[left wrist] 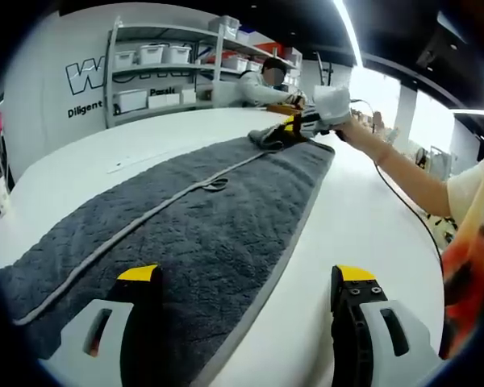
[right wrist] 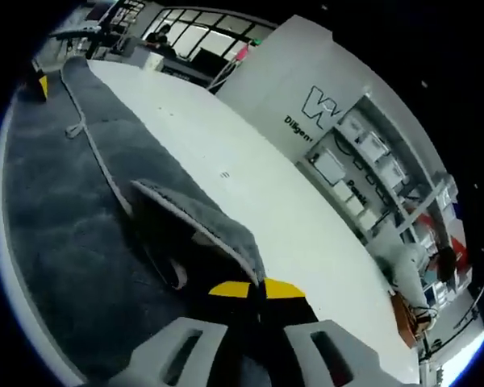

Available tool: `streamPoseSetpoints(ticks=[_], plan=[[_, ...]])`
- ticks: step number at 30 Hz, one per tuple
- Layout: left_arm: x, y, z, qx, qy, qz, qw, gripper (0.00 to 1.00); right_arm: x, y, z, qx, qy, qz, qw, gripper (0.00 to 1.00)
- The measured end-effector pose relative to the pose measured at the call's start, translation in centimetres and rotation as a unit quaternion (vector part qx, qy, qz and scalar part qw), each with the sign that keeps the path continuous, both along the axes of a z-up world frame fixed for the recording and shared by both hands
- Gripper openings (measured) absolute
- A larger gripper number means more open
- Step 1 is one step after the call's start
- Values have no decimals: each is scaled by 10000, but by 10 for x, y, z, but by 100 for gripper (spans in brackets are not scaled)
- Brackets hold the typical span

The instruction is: Open the folded towel by lifting each exposed corner and separating the folded layers until the towel lies flat within the target outline without major curled edges

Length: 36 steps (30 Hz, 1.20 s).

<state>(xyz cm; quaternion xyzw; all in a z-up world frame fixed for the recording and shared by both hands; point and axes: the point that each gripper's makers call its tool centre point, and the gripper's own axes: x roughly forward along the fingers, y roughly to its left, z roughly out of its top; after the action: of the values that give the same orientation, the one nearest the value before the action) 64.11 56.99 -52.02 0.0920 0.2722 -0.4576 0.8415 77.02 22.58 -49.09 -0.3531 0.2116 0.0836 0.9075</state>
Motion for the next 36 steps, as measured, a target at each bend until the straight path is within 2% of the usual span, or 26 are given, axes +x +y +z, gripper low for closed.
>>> streamPoseSetpoints(ticks=[6, 11, 14, 18, 23, 28, 33, 36], plan=[[0, 0, 0, 0, 10, -3, 10000, 84, 0, 2, 2, 77, 17, 50, 10000, 0], [-1, 0, -2, 12, 35, -6, 10000, 84, 0, -3, 14, 212, -120, -45, 9997, 0], [0, 0, -3, 34, 48, 0, 10000, 84, 3, -13, 22, 241, -218, -195, 9993, 0], [1, 1, -3, 33, 54, 5, 10000, 84, 5, -27, 30, 492, -307, -506, 9970, 0], [1, 1, -4, 40, 57, 2, 10000, 84, 9, -37, 32, 616, -279, -626, 9957, 0], [1, 0, -4, 62, 52, -14, 10000, 84, 14, -46, 38, 566, -301, -673, 9957, 0], [1, 0, -5, 63, 60, -21, 10000, 84, 21, -55, 40, 738, -278, -745, 9941, 0], [1, 0, -5, 57, 64, -21, 10000, 84, 26, -63, 32, 1093, -83, -831, 9905, 0]])
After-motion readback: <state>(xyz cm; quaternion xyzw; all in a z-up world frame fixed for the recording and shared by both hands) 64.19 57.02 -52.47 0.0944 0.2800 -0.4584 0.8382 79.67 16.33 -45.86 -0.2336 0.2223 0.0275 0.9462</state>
